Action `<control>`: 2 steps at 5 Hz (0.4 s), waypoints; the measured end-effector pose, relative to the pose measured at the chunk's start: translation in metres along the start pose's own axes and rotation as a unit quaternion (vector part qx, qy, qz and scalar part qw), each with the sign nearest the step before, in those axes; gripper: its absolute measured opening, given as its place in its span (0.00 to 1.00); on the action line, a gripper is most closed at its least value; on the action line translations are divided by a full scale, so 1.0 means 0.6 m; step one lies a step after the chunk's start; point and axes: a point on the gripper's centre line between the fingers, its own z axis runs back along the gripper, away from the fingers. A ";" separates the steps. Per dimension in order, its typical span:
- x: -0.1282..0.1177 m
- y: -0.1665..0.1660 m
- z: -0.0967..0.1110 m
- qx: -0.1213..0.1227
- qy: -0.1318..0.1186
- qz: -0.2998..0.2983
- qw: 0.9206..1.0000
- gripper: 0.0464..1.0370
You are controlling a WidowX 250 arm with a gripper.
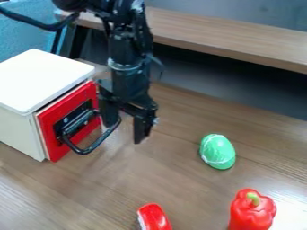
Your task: Close the drawer
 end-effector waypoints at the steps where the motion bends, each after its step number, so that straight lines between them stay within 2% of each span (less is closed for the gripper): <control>1: 0.000 -0.028 0.017 -0.020 -0.008 -0.017 1.000 0.96; 2: 0.002 -0.053 0.056 -0.046 -0.040 -0.033 0.998 0.96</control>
